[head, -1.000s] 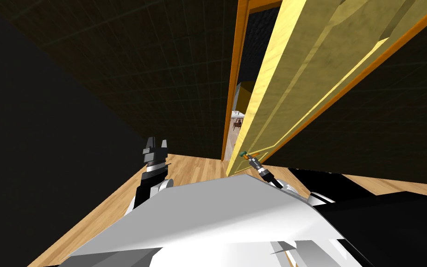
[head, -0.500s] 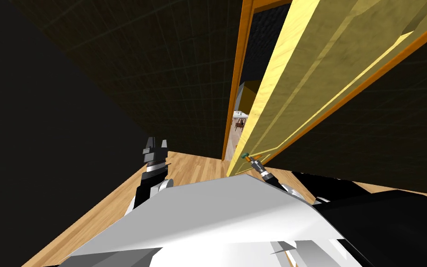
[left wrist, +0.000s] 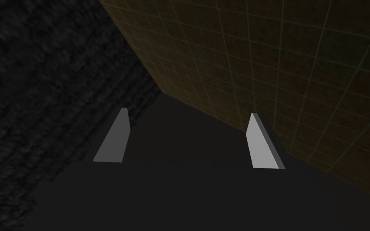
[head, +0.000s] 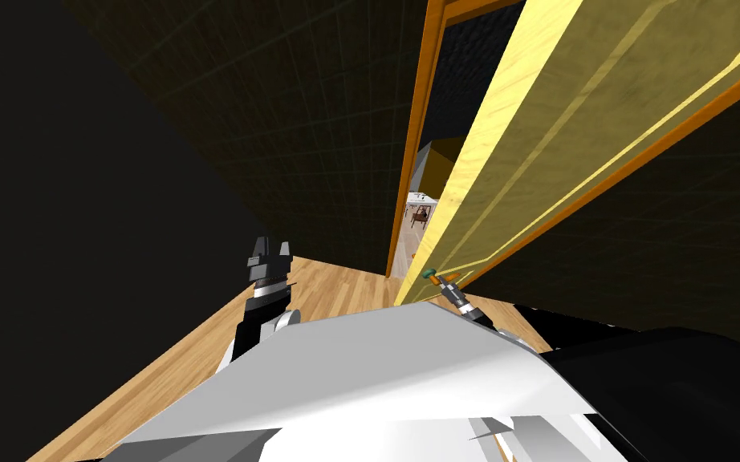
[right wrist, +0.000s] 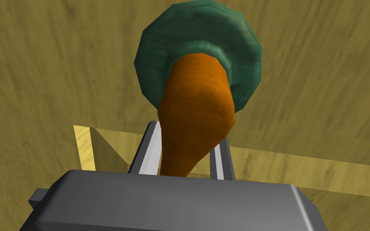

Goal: Pull the door open

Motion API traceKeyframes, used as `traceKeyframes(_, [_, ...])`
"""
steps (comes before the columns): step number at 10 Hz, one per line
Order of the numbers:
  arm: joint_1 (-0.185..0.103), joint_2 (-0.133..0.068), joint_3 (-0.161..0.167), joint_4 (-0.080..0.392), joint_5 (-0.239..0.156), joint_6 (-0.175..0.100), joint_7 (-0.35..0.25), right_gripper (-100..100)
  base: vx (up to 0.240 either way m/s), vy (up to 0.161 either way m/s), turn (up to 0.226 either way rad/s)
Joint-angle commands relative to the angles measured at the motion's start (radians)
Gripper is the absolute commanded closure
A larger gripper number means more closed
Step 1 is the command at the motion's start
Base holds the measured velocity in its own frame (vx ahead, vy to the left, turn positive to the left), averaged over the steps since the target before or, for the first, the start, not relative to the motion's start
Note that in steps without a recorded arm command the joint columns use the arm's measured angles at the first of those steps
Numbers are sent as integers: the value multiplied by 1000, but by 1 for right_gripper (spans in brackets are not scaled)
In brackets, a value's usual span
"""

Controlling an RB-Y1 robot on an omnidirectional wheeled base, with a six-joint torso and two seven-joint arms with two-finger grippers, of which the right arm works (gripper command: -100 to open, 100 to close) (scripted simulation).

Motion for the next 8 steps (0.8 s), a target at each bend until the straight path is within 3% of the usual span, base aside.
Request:
traceKeyframes(1, [19,4,-12,27,6,-38,-4,100,-55,-31,157])
traceKeyframes(2, [36,8,-23,48,12,-70,-8,100,-82,-59,195])
traceKeyframes(3, [36,8,-23,48,12,-70,-8,100,-55,-40,67])
traceKeyframes(4, [52,11,-34,68,17,-102,-11,100,-43,-28,137])
traceKeyframes(5, [52,11,-34,68,17,-102,-11,100,-40,-23,59])
traceKeyframes(6, [69,15,-44,88,22,-134,-14,100,-44,-22,125])
traceKeyframes(7, [69,15,-44,88,22,-134,-14,100,-40,-21,64])
traceKeyframes(8, [85,19,-54,107,27,-164,-18,100,-54,-26,142])
